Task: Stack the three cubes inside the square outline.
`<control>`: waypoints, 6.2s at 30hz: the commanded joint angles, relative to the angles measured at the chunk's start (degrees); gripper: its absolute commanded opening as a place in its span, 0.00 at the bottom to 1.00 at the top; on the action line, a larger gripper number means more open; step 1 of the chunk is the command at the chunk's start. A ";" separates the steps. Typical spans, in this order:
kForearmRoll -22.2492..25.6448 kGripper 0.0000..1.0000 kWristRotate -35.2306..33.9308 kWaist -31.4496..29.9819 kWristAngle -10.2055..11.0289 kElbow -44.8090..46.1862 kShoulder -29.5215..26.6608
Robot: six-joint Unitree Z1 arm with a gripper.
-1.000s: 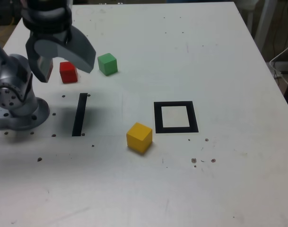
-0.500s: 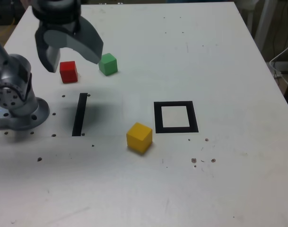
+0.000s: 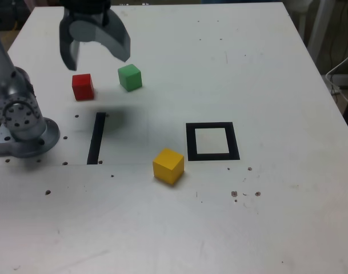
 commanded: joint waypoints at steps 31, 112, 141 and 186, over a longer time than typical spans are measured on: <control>-2.58 0.95 2.70 9.74 6.28 6.83 1.11; -18.36 0.33 7.43 19.74 4.62 12.39 14.05; -6.70 0.28 6.57 7.86 0.43 2.48 8.49; 7.13 0.28 -16.35 -27.70 -5.59 -29.08 26.48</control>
